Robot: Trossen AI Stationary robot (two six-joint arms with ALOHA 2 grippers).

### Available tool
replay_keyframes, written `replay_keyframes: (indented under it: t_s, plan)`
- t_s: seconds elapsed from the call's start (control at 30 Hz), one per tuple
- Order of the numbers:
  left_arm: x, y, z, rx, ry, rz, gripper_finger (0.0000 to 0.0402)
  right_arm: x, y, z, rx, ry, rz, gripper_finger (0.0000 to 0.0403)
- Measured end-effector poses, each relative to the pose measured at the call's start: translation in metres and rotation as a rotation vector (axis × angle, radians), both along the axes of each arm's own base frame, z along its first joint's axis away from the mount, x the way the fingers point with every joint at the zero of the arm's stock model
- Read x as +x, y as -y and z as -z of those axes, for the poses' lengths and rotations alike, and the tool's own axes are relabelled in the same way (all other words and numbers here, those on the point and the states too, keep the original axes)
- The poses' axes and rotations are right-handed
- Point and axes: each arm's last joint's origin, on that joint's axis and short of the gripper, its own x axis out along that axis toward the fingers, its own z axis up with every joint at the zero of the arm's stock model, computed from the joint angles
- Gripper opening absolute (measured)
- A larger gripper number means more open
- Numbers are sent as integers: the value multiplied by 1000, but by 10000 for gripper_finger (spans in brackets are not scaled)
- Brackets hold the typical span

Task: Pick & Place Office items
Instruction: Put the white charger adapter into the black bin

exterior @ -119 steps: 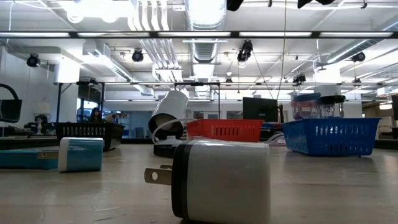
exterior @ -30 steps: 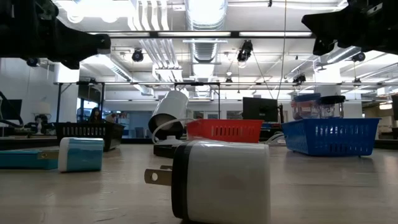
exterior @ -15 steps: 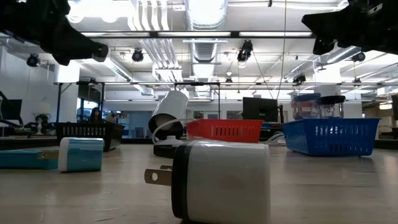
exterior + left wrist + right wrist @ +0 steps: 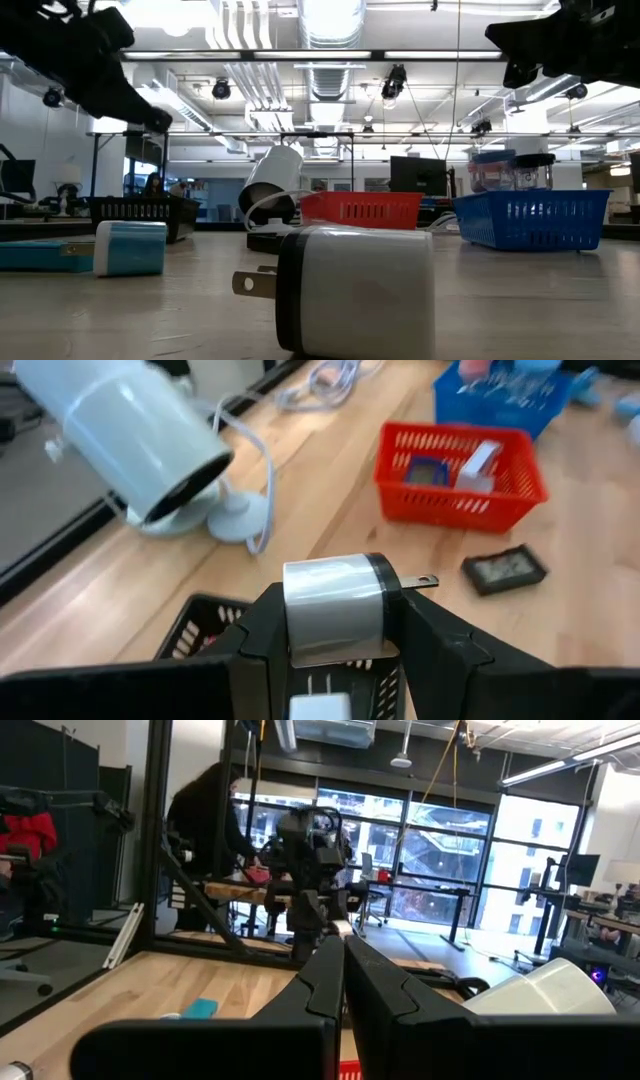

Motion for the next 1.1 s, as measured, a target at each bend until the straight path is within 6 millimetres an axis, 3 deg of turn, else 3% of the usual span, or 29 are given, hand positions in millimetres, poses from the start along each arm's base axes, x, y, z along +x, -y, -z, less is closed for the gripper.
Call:
replay_keyframes:
  t_s: [0.4, 0.77, 1.1]
  plan:
    - [16, -7, 24, -53, -190, -72, 133, 0, 0, 0, 0, 0, 1, 8]
    - [13, -11, 46, -85, -328, -137, 133, 0, 0, 0, 0, 0, 1, 8]
    - [15, -15, 55, -121, -381, -147, 133, 0, 0, 0, 0, 0, 1, 8]
